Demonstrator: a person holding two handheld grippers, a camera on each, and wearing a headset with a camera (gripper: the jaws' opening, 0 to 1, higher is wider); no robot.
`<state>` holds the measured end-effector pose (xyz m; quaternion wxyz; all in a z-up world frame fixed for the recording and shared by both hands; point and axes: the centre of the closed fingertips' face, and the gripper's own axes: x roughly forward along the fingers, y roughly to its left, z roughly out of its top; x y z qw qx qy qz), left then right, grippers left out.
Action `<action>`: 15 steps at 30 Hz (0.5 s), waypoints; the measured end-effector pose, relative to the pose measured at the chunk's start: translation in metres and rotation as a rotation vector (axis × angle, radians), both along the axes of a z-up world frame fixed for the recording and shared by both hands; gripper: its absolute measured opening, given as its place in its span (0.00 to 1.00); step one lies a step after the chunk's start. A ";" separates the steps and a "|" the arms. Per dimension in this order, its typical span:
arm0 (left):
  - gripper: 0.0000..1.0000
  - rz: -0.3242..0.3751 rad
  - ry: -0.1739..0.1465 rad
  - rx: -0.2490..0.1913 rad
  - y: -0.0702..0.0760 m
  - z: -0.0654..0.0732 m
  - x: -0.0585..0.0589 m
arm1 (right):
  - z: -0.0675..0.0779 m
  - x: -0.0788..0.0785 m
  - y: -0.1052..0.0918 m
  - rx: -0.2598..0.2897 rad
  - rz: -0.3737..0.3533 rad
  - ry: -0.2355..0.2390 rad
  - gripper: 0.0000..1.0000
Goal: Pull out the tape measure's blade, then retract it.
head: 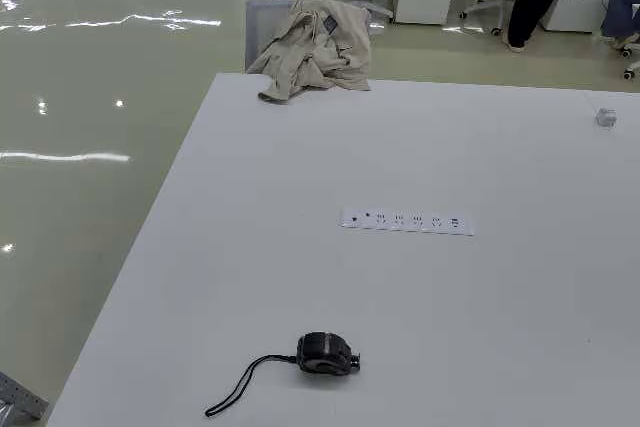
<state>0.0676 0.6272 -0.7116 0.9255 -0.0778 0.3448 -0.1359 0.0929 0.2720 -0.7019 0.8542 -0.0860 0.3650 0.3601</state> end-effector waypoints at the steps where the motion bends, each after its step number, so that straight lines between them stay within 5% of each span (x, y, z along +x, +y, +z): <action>1: 1.00 0.001 0.000 0.001 0.000 0.000 0.000 | 0.000 0.000 0.000 0.001 0.000 0.001 0.97; 15: 1.00 0.006 0.007 0.003 0.003 -0.002 -0.004 | -0.002 -0.004 0.001 -0.005 0.013 0.010 0.96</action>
